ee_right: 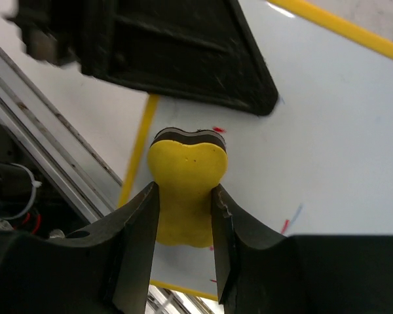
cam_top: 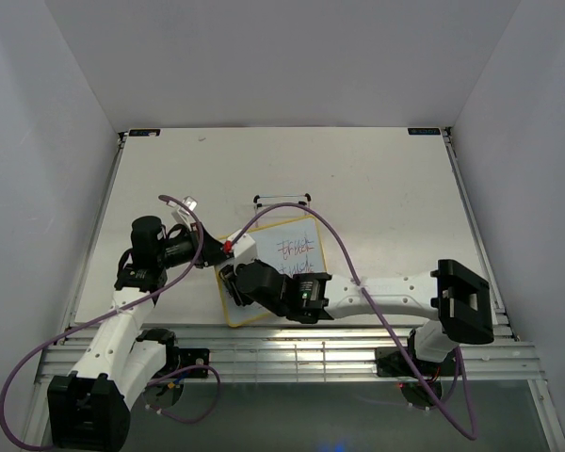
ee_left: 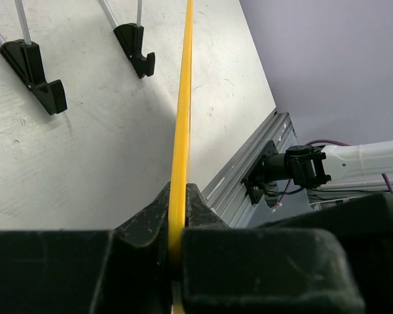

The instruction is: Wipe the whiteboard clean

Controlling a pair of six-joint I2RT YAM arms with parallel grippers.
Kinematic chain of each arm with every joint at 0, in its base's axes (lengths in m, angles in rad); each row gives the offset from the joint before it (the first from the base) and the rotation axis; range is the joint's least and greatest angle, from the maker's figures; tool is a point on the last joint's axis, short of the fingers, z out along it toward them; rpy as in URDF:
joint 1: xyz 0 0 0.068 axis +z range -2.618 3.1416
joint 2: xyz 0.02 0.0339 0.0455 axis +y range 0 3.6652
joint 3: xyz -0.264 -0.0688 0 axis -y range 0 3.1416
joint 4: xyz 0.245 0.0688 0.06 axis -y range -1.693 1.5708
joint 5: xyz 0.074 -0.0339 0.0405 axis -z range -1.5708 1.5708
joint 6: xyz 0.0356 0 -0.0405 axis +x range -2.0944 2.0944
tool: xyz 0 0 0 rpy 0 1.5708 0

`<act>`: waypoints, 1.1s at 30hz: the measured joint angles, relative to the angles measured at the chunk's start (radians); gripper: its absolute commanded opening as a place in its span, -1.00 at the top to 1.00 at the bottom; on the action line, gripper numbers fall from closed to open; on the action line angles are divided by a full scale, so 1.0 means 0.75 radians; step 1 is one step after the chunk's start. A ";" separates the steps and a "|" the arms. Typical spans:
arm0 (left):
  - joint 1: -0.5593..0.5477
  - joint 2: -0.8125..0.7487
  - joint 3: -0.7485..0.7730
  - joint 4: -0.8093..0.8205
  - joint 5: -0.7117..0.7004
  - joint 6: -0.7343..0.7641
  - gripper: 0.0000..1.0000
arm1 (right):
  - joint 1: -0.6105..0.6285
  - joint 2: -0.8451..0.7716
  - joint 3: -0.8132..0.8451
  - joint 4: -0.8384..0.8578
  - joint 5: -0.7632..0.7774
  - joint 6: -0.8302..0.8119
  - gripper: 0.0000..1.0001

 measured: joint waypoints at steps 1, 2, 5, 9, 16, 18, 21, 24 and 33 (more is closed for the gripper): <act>0.000 0.000 0.000 0.007 -0.003 0.000 1.00 | 0.001 0.028 0.050 -0.005 0.001 0.002 0.56; -0.001 0.001 0.000 0.009 -0.003 -0.001 1.00 | 0.004 0.045 0.083 -0.007 0.000 0.005 0.56; -0.001 0.009 0.000 0.015 0.002 -0.006 1.00 | 0.009 0.100 0.191 -0.025 0.002 0.023 0.56; -0.001 0.019 0.001 0.019 -0.001 -0.005 1.00 | 0.008 0.121 0.228 -0.078 0.022 0.046 0.57; -0.004 0.027 0.001 0.019 -0.004 -0.006 1.00 | -0.049 0.054 0.110 -0.018 -0.021 0.107 0.57; -0.004 0.039 0.001 0.025 -0.009 -0.011 1.00 | -0.103 0.010 0.043 -0.010 -0.046 0.136 0.56; -0.004 0.051 0.001 0.043 -0.025 -0.027 1.00 | -0.195 -0.046 -0.029 -0.022 -0.071 0.168 0.57; -0.005 0.052 0.001 0.036 -0.025 -0.038 1.00 | -0.296 -0.085 -0.069 -0.068 -0.027 0.189 0.58; -0.010 0.053 0.001 -0.013 -0.020 -0.063 1.00 | -0.331 -0.077 -0.051 -0.161 0.016 0.147 0.56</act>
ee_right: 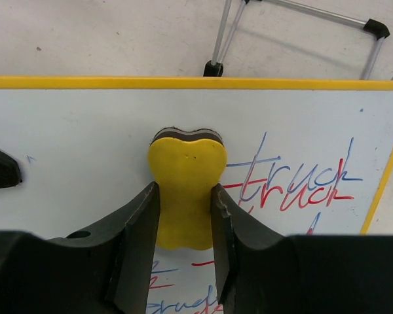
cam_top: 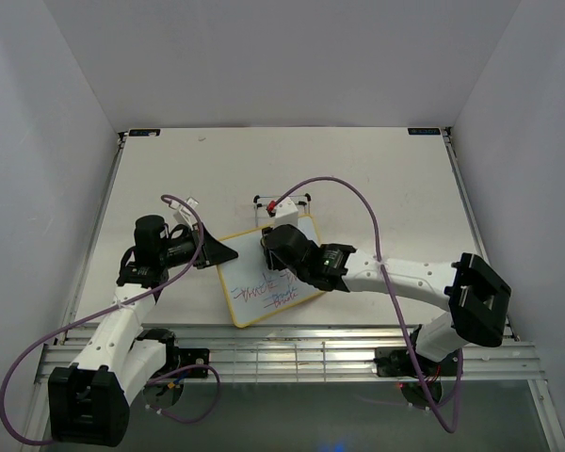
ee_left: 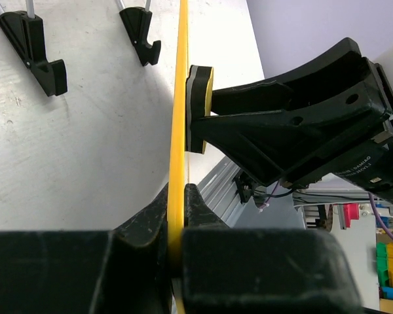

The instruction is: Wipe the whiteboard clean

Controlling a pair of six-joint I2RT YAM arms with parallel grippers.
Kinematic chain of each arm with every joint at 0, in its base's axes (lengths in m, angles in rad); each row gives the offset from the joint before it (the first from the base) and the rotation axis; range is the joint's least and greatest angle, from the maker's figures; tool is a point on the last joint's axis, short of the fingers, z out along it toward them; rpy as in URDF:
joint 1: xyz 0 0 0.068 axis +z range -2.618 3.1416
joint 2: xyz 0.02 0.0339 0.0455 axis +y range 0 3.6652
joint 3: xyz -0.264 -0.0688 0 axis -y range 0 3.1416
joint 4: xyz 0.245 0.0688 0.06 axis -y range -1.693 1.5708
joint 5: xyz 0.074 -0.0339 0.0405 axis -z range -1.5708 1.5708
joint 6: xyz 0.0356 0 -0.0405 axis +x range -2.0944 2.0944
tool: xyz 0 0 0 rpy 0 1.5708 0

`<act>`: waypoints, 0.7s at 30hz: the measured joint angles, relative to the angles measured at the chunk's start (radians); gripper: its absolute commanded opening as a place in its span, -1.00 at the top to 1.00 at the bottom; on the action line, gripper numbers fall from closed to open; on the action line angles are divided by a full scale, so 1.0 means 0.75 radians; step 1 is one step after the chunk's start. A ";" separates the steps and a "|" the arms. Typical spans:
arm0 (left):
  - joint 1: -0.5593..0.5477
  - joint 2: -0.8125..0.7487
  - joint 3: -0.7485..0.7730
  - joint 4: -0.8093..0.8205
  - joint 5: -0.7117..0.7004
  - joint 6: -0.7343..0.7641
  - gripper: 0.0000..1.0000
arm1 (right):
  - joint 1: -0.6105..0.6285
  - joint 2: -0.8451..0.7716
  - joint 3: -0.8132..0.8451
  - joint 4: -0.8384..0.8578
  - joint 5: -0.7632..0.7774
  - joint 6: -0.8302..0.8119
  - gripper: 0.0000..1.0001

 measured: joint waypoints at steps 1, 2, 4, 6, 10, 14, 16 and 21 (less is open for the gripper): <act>0.000 0.000 0.000 -0.004 0.001 -0.001 1.00 | -0.002 -0.001 -0.001 0.000 -0.008 -0.009 0.55; 0.000 0.000 0.000 -0.006 0.000 -0.003 1.00 | -0.009 -0.002 -0.005 0.004 -0.023 -0.015 0.55; 0.000 0.000 0.000 -0.017 0.000 -0.006 1.00 | -0.052 -0.027 -0.051 0.053 -0.086 -0.030 0.55; -0.002 0.001 0.000 -0.020 0.003 -0.007 1.00 | -0.120 -0.085 -0.149 0.118 -0.184 -0.034 0.53; -0.003 0.006 0.000 -0.020 0.005 -0.012 1.00 | -0.322 -0.190 -0.359 0.188 -0.331 -0.067 0.52; -0.003 0.023 0.001 -0.016 0.006 -0.027 1.00 | -0.505 -0.225 -0.481 0.202 -0.427 -0.130 0.51; -0.003 0.033 0.001 -0.011 0.008 -0.036 1.00 | -0.538 -0.232 -0.503 0.203 -0.453 -0.146 0.54; -0.002 0.072 0.012 -0.009 0.022 -0.042 1.00 | -0.510 -0.247 -0.512 0.220 -0.512 -0.178 0.53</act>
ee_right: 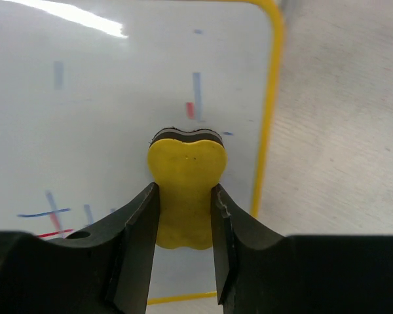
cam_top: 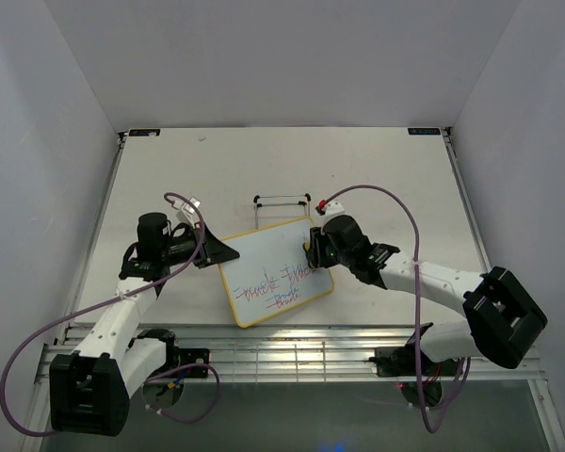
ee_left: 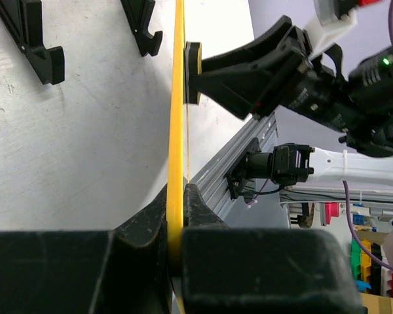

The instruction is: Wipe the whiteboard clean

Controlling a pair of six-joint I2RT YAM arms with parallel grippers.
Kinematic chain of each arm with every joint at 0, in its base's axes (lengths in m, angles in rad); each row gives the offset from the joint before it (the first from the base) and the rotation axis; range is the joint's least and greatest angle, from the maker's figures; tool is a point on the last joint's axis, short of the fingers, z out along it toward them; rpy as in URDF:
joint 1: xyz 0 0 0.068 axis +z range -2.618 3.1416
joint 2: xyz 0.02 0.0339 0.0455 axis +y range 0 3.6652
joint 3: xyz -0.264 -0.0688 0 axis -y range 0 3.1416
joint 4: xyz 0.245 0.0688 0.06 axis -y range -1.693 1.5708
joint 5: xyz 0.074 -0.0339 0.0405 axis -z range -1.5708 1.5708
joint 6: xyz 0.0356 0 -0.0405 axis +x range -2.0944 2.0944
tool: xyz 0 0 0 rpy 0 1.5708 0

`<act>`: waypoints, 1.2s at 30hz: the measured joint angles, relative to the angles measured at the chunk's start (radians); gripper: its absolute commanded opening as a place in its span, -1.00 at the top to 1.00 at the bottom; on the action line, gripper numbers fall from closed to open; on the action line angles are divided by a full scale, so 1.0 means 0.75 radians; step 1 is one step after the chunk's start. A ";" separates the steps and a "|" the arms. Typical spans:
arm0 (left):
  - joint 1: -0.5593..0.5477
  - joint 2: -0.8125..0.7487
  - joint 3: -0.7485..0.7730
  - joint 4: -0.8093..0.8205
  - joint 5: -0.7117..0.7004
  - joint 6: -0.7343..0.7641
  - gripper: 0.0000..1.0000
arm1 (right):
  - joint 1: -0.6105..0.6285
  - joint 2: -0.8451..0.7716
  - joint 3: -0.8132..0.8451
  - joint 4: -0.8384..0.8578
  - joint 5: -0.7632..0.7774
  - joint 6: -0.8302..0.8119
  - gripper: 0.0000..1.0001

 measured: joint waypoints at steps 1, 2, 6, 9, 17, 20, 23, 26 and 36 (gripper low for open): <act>0.000 0.012 0.006 -0.001 0.001 -0.001 1.00 | 0.026 0.001 0.011 0.000 -0.006 -0.003 0.54; 0.000 0.025 0.014 -0.002 0.002 0.003 1.00 | 0.057 0.004 0.029 0.000 -0.012 -0.003 0.55; -0.003 0.079 0.056 -0.012 0.020 0.047 1.00 | 0.196 0.059 0.175 0.001 -0.064 -0.004 0.55; -0.015 0.101 0.067 -0.010 0.035 0.077 1.00 | 0.247 0.124 0.312 0.009 -0.119 -0.005 0.54; -0.035 0.104 0.067 -0.044 0.040 0.088 1.00 | 0.103 0.166 0.352 0.005 -0.188 -0.020 0.55; -0.035 0.102 0.067 -0.067 0.024 0.068 1.00 | -0.024 0.139 0.250 0.015 -0.192 -0.023 0.54; -0.035 0.095 0.067 -0.081 0.018 0.053 1.00 | -0.143 0.101 0.139 0.009 -0.192 -0.030 0.55; -0.035 0.092 0.067 -0.089 0.015 0.045 1.00 | -0.198 0.091 0.103 -0.028 -0.194 -0.044 0.61; -0.035 0.078 0.067 -0.115 0.010 0.038 1.00 | -0.054 0.085 0.158 -0.028 -0.278 -0.063 0.60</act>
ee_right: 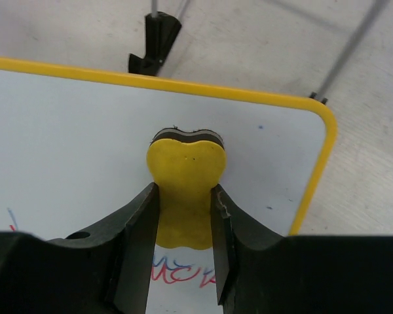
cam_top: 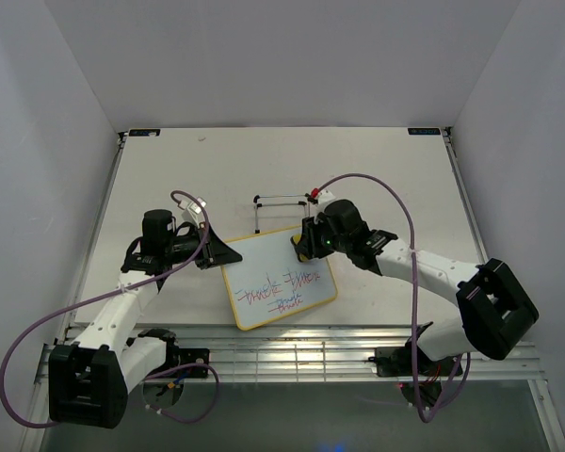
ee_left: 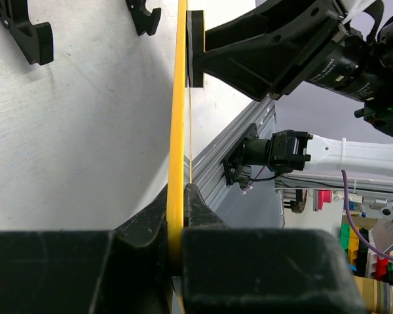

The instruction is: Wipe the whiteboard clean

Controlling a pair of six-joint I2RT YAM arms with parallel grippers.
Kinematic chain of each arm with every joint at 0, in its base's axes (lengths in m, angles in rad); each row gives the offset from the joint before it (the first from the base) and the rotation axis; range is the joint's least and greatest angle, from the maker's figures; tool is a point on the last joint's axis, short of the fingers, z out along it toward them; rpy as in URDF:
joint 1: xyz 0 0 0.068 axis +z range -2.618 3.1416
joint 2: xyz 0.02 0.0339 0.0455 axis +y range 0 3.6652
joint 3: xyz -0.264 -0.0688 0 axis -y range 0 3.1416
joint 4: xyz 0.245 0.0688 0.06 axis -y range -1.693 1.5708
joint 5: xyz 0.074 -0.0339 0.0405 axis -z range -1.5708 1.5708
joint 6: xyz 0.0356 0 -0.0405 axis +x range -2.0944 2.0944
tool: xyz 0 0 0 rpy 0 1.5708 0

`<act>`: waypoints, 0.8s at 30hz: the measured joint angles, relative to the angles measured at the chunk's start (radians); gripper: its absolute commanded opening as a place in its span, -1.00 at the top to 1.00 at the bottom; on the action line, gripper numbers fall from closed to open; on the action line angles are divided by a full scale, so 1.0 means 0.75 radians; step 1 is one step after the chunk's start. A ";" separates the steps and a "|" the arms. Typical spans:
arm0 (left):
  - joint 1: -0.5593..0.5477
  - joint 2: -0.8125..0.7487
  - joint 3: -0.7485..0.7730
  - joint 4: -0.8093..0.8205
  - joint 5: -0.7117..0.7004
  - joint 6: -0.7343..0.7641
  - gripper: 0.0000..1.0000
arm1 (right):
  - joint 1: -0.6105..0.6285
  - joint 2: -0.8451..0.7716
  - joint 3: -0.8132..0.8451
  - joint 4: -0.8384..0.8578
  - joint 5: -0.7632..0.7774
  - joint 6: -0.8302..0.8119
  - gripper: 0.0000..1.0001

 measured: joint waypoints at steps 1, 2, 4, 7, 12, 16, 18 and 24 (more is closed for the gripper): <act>0.000 -0.002 0.000 0.000 0.001 0.004 1.00 | 0.006 0.000 0.008 0.010 -0.025 -0.001 0.60; -0.001 -0.004 0.000 0.001 0.004 0.008 1.00 | 0.008 0.000 0.018 0.009 -0.042 -0.001 0.60; -0.008 -0.008 0.000 0.011 0.007 0.020 1.00 | 0.005 0.000 0.038 0.007 -0.065 -0.002 0.60; -0.018 -0.017 0.000 0.024 0.007 0.032 1.00 | -0.025 0.018 0.086 -0.013 -0.081 -0.024 0.59; -0.024 -0.018 0.000 0.022 -0.010 0.020 1.00 | -0.133 0.089 0.139 -0.046 -0.068 -0.073 0.60; -0.025 -0.018 0.000 0.020 -0.014 0.014 1.00 | -0.224 0.078 0.074 -0.061 -0.017 -0.085 0.60; -0.027 -0.018 0.000 0.013 -0.015 0.009 1.00 | -0.245 0.051 0.022 -0.069 0.007 -0.092 0.61; -0.044 -0.027 -0.001 -0.002 -0.005 0.016 1.00 | -0.239 -0.116 -0.161 -0.064 0.001 -0.101 0.62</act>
